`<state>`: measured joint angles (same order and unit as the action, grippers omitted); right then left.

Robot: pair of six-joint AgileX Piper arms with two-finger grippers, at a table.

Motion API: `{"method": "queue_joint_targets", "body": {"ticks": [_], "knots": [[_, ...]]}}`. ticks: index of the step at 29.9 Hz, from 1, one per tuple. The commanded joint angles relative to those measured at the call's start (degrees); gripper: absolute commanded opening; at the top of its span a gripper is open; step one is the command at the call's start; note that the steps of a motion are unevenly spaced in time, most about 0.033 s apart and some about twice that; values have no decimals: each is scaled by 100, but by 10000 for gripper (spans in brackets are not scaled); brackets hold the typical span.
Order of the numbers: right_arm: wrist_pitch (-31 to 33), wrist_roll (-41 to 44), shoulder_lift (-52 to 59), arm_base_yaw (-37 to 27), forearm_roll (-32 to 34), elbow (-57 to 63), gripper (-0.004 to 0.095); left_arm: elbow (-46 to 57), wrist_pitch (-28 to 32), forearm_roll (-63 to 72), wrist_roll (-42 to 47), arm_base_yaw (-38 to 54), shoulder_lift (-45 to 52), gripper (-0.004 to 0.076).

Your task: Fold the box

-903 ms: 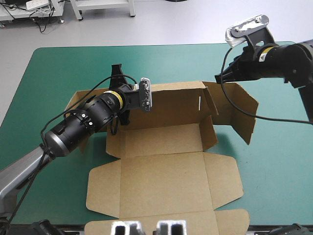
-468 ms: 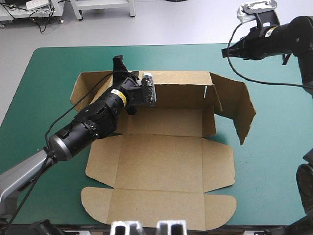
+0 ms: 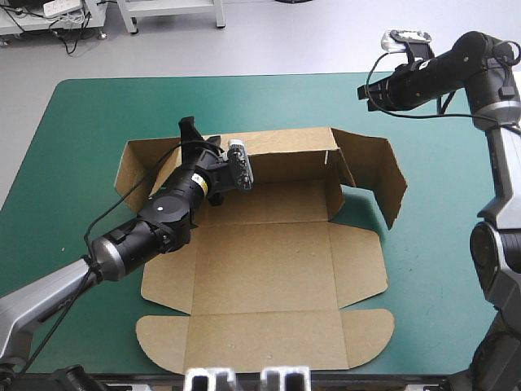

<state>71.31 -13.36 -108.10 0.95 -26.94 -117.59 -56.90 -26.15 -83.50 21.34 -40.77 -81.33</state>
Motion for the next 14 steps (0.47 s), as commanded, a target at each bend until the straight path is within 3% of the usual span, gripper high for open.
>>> {"method": "queue_joint_targets", "body": {"ticks": [1,7,14], "knots": [[76,-59,115,-16,-475,-156,-24,-148,-237,-436,435,-19,239,-11],[76,-48,103,20,-316,-133,-24,-148,-364,-686,594,-19,239,-11],[76,-462,450,20,-739,921,-24,-148,-377,-686,693,-19,239,-11]]}}
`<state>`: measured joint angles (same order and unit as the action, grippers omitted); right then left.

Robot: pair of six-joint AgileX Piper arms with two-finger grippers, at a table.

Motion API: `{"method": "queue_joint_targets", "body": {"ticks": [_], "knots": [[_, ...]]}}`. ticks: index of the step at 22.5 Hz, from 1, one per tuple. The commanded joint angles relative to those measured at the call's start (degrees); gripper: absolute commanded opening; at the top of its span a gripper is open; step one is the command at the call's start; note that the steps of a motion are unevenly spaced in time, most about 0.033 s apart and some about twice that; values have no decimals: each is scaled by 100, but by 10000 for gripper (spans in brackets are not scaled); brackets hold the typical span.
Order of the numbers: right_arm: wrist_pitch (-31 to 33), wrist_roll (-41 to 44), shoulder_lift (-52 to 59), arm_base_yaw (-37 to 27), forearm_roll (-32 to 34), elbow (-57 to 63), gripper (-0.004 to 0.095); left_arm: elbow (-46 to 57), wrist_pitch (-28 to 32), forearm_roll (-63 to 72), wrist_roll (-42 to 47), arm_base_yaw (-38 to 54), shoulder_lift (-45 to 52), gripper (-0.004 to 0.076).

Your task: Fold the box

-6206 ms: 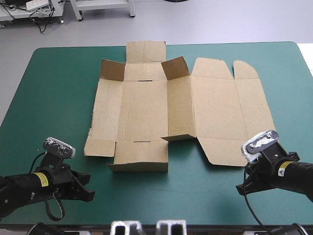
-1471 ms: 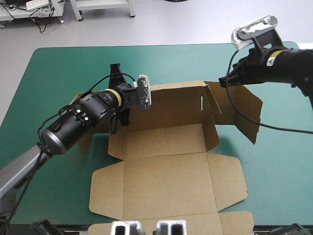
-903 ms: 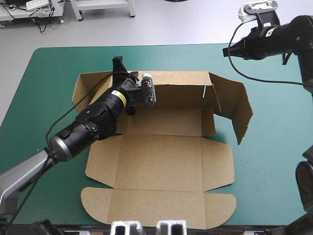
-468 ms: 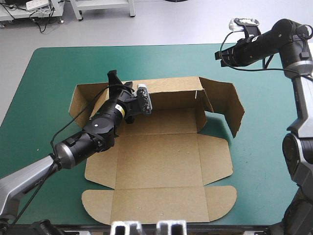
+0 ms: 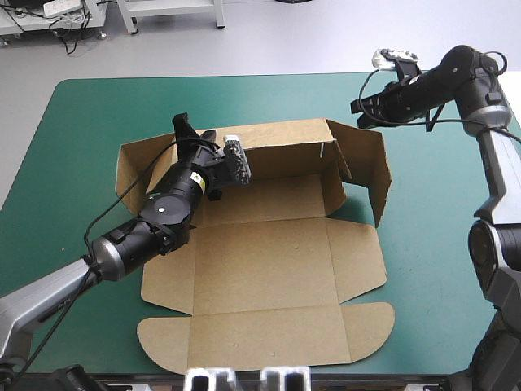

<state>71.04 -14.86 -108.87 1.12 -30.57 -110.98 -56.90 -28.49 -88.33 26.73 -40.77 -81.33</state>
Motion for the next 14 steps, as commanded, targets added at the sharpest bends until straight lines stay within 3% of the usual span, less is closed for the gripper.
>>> {"method": "queue_joint_targets", "body": {"ticks": [1,5,9,14], "knots": [[103,-427,666,3,-376,521,-24,-148,-132,-203,154,-19,239,-11],[103,-520,1069,3,-51,1141,-24,-148,-24,-203,161,-9,239,-11],[92,-1131,1793,3,-63,2248,-24,-148,107,-176,169,-9,217,-11],[-437,-2828,2263,3,-574,3143,-24,298,256,-529,340,-9,171,-11]]}}
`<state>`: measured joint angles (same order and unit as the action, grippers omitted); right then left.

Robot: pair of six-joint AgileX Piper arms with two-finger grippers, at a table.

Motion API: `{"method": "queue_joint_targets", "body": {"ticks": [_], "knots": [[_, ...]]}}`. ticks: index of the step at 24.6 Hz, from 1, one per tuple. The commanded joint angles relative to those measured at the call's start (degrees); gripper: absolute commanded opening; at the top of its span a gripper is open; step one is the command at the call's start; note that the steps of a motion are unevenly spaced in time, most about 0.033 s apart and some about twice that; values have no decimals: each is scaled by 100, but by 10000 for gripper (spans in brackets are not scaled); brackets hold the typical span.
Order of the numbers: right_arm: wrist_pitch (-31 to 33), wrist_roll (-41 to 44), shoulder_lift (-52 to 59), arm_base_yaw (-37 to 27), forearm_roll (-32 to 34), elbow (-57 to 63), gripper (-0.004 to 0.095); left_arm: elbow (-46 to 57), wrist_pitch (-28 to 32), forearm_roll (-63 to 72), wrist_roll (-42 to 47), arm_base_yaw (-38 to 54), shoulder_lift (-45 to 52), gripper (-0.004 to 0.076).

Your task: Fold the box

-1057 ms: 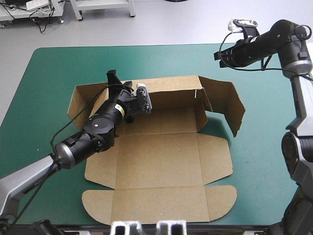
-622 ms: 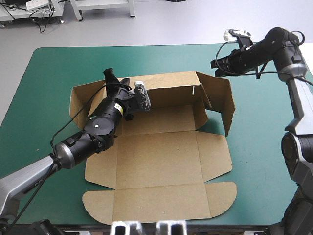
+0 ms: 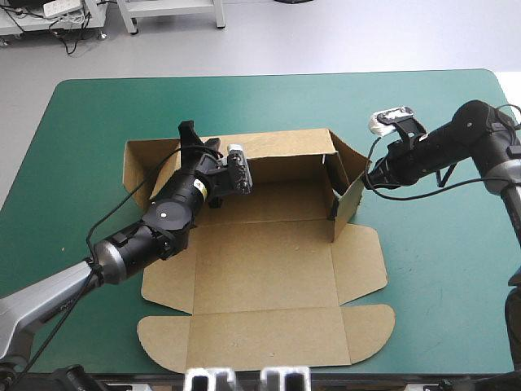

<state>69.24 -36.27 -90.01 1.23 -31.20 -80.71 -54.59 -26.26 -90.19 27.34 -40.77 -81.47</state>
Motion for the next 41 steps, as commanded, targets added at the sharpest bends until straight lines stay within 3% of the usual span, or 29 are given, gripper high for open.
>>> {"method": "queue_joint_targets", "body": {"ticks": [1,5,15,21,25,31,33,35,41], "knots": [[-313,-855,425,-8,-607,215,-24,162,42,-370,288,-9,185,-11],[-819,-1126,686,-8,-761,704,-24,361,-12,-414,777,-9,185,-11],[-230,-1802,1256,-8,-1152,752,-24,361,-26,-834,960,-9,185,-11],[-1083,-656,1633,-8,-1064,-47,-24,361,-26,-834,974,-9,185,-11],[-1361,312,1108,-8,-623,-766,-24,361,-15,-834,974,-9,185,-11],[-802,1059,-207,-8,-386,-1620,-24,361,-15,-834,974,-9,185,-11],[-190,1134,-883,-8,-692,-1870,-24,351,-50,-900,1012,-9,185,-11],[250,934,-1030,-8,-907,-1884,-24,351,-65,-1118,1307,-9,196,-10],[272,907,-761,-8,-757,-1850,-24,130,-53,-1118,1296,-9,196,-10]]}}
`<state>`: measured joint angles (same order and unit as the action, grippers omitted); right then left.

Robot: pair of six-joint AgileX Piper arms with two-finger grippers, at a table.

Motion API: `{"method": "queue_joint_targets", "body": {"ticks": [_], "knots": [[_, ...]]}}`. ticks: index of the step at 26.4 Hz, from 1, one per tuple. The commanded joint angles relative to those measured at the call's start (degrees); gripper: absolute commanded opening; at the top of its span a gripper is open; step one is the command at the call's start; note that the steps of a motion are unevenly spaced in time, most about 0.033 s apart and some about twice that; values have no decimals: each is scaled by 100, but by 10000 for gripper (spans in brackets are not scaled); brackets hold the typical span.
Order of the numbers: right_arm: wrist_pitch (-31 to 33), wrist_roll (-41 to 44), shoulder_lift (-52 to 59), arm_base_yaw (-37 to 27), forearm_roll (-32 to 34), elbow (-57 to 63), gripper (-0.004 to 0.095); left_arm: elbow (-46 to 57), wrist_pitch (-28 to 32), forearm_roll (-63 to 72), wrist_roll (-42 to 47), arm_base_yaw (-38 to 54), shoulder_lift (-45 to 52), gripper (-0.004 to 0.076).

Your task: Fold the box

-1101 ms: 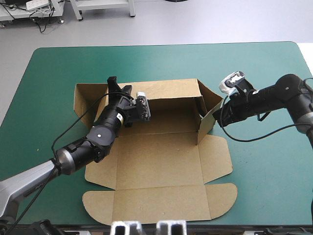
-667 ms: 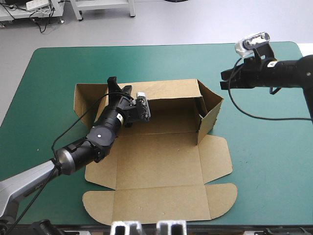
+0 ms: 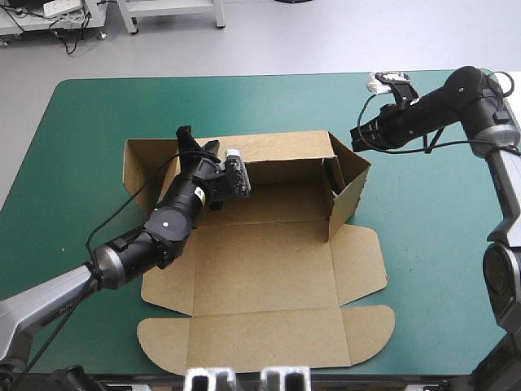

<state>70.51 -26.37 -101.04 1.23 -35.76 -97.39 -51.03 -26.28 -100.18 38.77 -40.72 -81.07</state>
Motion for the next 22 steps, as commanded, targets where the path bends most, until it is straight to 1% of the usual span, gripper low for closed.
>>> {"method": "queue_joint_targets", "body": {"ticks": [1,4,7,8,12,15,17,19,22], "knots": [[145,-83,343,-8,-367,-182,-24,-256,-37,-118,153,-15,157,-10],[145,-83,367,-8,-504,-135,-24,-263,-26,-118,153,-15,157,-9],[156,-42,407,-8,-505,163,-24,-263,-16,-118,94,-15,157,-9],[156,-113,496,-8,-526,506,-24,-263,-16,-118,94,-15,157,-9],[145,-588,917,-8,-607,1063,-24,-263,-16,-118,94,-15,157,-9],[145,-799,1233,-8,-464,1381,-24,-263,127,-118,94,-15,157,-9],[124,-1147,1419,-8,-616,1691,-24,-263,208,-118,94,-15,157,-9],[-109,-1630,1584,-8,-859,2117,-24,-263,224,-118,94,-15,157,-9],[-856,-2390,1854,-8,-1086,2664,-24,-263,157,-118,94,-15,157,-9]]}}
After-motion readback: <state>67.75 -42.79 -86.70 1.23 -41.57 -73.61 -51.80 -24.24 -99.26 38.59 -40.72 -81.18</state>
